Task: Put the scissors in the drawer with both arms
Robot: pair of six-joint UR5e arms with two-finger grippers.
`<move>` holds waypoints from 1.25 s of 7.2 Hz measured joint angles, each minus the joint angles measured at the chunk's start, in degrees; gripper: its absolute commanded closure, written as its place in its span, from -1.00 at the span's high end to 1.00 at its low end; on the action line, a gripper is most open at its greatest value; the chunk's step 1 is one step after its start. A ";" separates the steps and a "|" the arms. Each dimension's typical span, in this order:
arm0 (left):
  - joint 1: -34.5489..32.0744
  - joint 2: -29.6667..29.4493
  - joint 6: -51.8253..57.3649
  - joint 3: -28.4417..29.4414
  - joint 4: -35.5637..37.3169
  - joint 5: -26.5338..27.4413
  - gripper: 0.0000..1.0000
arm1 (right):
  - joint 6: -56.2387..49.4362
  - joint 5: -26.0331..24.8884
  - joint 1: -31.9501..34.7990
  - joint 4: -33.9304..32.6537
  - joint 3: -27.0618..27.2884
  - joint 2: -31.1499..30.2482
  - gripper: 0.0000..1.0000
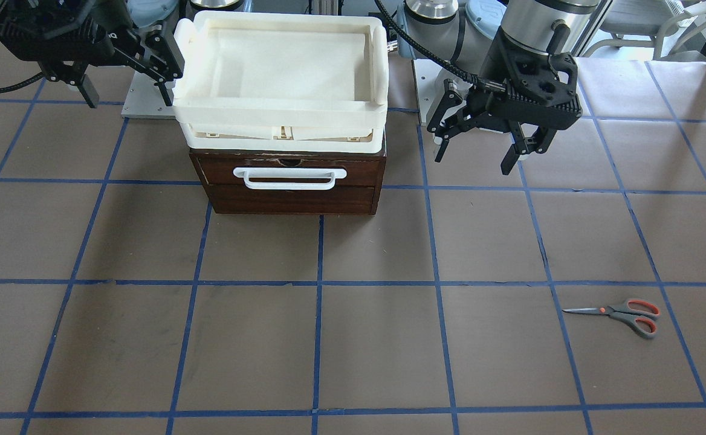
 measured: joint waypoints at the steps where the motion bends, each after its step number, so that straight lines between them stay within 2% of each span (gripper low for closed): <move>1: 0.11 0.02 0.06 0.00 0.05 0.11 1.00 | -0.01 0.00 0.04 0.11 0.01 0.03 1.00; 4: 0.28 0.51 0.64 0.01 0.07 0.57 1.00 | 0.11 0.19 0.27 0.05 1.63 1.52 1.00; 6: 0.71 1.57 5.15 0.16 -1.36 2.91 0.96 | -2.55 1.74 1.66 -2.84 3.21 5.64 1.00; 7: 2.33 1.64 9.93 -0.16 -3.82 5.32 0.94 | -7.66 3.88 2.91 -6.14 3.43 7.89 1.00; 9: 10.01 1.05 17.17 -2.26 -7.17 5.71 0.95 | -22.93 8.18 4.43 -10.62 3.56 12.83 1.00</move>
